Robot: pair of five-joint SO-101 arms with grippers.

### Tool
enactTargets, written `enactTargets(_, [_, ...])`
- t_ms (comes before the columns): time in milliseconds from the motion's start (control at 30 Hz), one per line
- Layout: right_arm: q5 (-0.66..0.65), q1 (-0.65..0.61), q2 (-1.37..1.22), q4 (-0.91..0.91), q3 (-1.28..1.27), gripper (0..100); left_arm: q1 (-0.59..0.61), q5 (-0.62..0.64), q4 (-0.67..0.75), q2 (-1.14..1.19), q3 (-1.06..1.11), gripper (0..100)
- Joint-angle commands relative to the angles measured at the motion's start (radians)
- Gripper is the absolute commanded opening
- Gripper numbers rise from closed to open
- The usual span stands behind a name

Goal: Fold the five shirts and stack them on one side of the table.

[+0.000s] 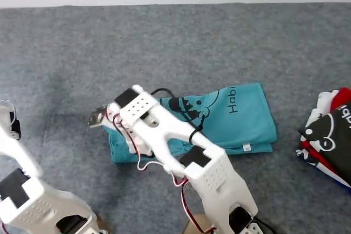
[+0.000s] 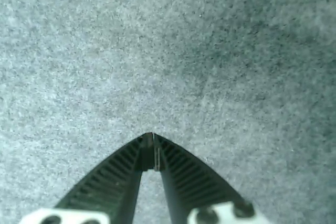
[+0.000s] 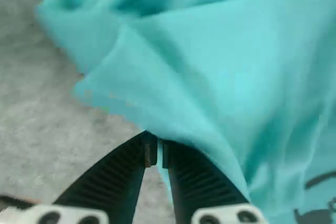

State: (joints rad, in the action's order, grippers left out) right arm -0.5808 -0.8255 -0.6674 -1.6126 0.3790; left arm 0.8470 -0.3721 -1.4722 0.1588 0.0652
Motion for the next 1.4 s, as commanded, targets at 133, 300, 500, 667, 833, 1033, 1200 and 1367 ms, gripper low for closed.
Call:
enactTargets(133, [0.000,0.074,0.007,-0.035,0.285,3.2,-0.002,-0.003,0.011,-0.003,-0.002,1])
enactTargets(300, [-0.002,0.097,0.002,-0.022,0.328,3.2,-0.002,-0.003,0.011,-0.003,-0.002,1])
enactTargets(500, [-0.002,0.122,-0.013,-0.048,0.333,3.2,-0.002,-0.003,0.006,-0.011,-0.002,1])
enactTargets(667, [0.003,0.133,0.042,-0.122,0.333,2.9,-0.002,-0.003,-0.002,-0.014,-0.007,1])
enactTargets(833, [0.008,0.208,0.094,-0.160,0.333,2.9,-0.035,-0.003,-0.086,-0.066,-0.036,1])
enactTargets(1033, [0.078,0.371,0.168,-0.177,0.330,2.9,-0.129,-0.002,-0.106,-0.310,-0.033,1])
enactTargets(1200, [0.190,0.536,0.199,-0.177,0.327,3.3,-0.218,0.002,-0.198,-0.396,-0.008,1])
enactTargets(1367, [0.298,0.670,0.199,-0.177,0.327,10.8,-0.222,0.003,-0.265,-0.402,0.005,1])
